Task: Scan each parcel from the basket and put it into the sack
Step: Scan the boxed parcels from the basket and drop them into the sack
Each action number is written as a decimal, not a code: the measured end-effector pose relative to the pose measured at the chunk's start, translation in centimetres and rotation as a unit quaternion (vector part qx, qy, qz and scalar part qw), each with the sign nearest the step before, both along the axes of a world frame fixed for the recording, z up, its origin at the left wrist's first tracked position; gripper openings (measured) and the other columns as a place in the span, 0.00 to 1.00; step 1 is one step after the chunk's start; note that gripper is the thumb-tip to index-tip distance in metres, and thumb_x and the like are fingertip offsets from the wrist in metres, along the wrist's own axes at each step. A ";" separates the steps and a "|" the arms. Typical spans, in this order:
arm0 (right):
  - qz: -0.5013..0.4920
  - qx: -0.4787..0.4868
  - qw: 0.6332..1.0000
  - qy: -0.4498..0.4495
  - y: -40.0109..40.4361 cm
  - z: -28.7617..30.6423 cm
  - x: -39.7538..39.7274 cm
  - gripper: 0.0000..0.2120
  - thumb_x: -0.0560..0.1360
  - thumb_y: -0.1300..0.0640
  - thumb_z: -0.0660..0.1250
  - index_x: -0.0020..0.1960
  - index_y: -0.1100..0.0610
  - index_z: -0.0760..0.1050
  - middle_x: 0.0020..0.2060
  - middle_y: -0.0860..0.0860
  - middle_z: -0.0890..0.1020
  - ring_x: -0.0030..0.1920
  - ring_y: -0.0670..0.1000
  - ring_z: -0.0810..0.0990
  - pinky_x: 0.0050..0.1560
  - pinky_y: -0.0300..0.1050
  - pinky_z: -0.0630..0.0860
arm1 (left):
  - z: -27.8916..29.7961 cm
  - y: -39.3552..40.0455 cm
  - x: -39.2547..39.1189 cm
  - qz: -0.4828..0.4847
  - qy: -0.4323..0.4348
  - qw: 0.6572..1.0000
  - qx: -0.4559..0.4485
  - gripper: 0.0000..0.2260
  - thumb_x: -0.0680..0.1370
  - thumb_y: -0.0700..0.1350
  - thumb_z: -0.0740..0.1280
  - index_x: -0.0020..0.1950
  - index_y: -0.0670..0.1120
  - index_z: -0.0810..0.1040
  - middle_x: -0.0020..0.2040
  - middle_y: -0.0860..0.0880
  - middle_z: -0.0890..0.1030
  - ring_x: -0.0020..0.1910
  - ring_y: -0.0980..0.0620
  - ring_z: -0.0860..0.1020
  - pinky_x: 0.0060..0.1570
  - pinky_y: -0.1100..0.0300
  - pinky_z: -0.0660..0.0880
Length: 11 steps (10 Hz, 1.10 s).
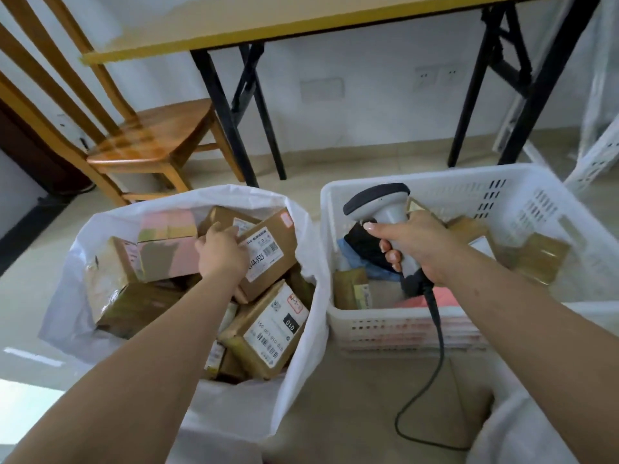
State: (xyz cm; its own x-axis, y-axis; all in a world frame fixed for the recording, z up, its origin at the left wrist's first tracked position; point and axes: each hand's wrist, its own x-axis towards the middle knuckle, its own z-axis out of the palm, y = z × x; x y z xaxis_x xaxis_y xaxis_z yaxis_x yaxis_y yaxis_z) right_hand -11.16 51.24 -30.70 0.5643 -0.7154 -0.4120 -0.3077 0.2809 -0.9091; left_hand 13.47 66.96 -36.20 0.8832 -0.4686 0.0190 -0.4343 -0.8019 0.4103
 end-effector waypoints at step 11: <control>-0.369 0.158 0.916 -0.023 -23.2 -12.4 -23.2 0.12 0.75 0.57 0.70 0.40 0.59 0.69 0.24 0.52 0.70 0.22 0.49 0.67 0.32 0.43 0.69 | -17.6 -35.6 -38.1 -0.400 0.151 0.878 0.215 0.34 0.75 0.44 0.71 0.76 0.40 0.60 0.71 0.37 0.68 0.66 0.38 0.72 0.60 0.53 0.71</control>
